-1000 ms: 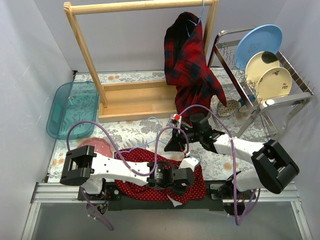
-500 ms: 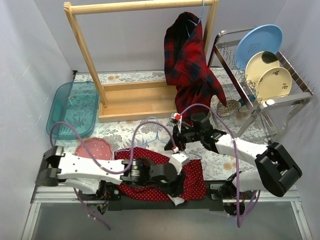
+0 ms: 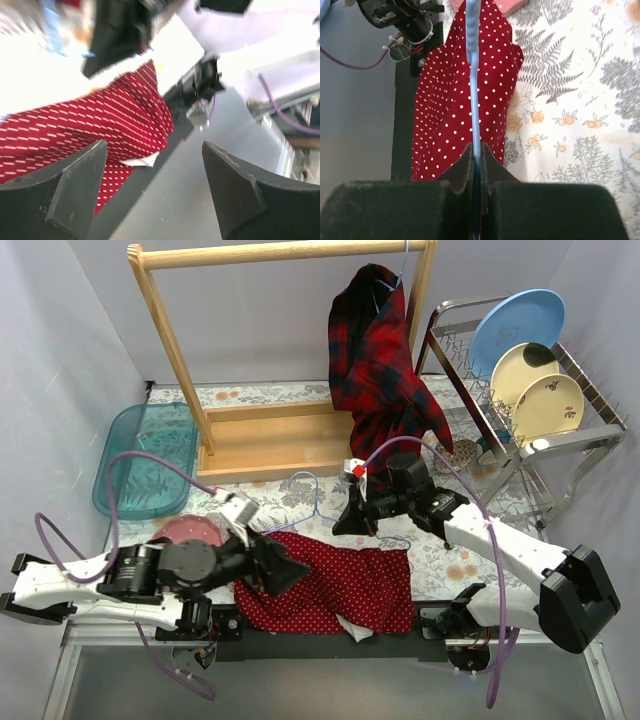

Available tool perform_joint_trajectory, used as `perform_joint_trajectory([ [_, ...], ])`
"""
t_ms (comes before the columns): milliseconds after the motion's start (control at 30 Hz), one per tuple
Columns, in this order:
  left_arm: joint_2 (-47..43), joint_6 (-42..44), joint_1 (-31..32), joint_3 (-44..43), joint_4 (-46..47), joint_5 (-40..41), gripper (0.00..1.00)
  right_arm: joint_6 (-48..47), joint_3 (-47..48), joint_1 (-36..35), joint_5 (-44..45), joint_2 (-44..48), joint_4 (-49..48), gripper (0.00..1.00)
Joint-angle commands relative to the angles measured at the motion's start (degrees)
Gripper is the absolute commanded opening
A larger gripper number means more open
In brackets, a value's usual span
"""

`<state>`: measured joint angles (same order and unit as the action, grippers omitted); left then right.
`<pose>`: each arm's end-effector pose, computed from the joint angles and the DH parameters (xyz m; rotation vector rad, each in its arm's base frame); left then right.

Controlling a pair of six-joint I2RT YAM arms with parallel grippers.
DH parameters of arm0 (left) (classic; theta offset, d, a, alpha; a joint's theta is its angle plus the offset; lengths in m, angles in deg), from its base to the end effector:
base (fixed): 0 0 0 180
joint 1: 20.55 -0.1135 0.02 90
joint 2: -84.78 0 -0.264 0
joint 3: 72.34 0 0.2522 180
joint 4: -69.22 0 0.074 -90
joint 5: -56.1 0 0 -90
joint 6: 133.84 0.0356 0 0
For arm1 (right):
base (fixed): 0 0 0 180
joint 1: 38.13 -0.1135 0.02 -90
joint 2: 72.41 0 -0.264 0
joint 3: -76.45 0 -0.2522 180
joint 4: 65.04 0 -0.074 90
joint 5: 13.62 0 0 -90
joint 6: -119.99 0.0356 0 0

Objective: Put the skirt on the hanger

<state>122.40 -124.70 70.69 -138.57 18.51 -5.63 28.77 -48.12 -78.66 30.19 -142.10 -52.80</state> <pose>0.0140 -0.1302 0.3558 -0.1726 2.2270 -1.4409 0.1817 0.1892 0.2549 -1.2253 1.7078 1.2392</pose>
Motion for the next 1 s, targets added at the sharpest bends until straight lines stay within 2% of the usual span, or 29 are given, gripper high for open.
perform_joint_trajectory([
  [0,-2.6,7.2,0.3,-3.5,-4.8,8.6,0.77,-9.1,8.2,0.3,-1.3,3.7,11.5,0.01],
  [200,8.3,11.1,0.3,-9.8,-10.3,12.7,0.85,-16.5,15.4,0.6,-1.1,4.9,22.9,0.01],
  [333,8.5,16.3,0.2,-8.4,-5.3,14.4,0.89,-20.7,17.7,1.9,-1.7,6.7,28.0,0.01],
  [500,7.1,20.8,-3.3,-6.3,-1.4,12.5,0.92,-26.1,20.8,5.3,-4.1,8.2,35.0,0.01],
  [600,9.5,24.2,-8.7,-6.0,1.2,7.2,0.93,-29.0,22.5,6.4,-5.7,9.0,38.2,0.01],
  [633,10.4,26.3,-14.4,-5.7,1.8,1.8,0.93,-29.9,23.0,6.7,-5.8,9.2,39.0,0.01],
  [733,13.3,29.0,-25.5,-5.5,4.3,-6.8,0.93,-32.2,23.9,7.7,-5.8,10.0,41.6,0.01],
  [767,13.3,30.9,-26.8,-5.4,5.2,-11.0,0.93,-32.9,24.0,8.0,-5.6,10.4,42.1,0.01],
  [967,12.7,33.8,-30.9,-1.9,12.2,-18.9,0.98,-38.0,24.6,9.5,-6.9,11.7,46.3,0.01],
])
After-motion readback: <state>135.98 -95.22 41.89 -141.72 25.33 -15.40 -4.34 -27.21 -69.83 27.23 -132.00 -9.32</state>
